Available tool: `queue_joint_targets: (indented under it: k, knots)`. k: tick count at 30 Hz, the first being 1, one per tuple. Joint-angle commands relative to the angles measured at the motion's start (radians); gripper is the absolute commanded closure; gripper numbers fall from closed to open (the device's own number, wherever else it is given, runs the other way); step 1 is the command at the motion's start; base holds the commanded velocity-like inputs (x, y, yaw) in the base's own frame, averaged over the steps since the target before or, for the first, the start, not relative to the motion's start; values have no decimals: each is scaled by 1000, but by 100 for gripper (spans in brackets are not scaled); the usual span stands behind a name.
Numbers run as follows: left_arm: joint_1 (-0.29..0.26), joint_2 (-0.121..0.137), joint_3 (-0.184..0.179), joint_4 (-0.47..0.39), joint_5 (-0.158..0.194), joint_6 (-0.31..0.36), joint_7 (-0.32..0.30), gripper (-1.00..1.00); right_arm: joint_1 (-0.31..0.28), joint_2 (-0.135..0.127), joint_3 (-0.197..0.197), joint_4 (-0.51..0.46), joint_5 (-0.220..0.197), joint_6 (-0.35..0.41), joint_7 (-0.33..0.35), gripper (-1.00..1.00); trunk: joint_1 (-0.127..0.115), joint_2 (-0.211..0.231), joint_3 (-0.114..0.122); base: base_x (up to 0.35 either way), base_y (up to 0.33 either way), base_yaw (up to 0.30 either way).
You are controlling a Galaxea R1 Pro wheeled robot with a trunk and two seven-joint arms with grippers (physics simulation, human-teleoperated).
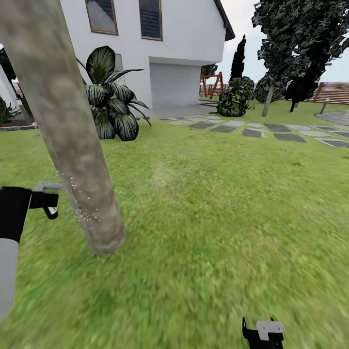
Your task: In the garden, pick up the pesticide atomizer on the floor and spray pesticide onto both trees until each tree trunk is fully covered.
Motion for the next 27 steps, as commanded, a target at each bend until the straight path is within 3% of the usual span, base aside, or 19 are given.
queue_joint_targets:
  k: [1, 6, 27]
  knots:
    - [10, -1, 0, -4, 1, -14, 0, 100, 0, 0, 0, 0, 0, 0, 0, -100, 0, 0, 0, 0, 0, 0]
    - [19, -2, 1, -10, 3, -27, 1, 100, 0, 0, 0, 0, 0, 0, 0, -100, 0, 0, 0, 0, -126, 0]
    - [23, -3, 3, -13, 1, -23, 3, 100, 0, 0, -1, 0, 0, 0, -1, -100, 0, 0, 0, 0, -271, 40]
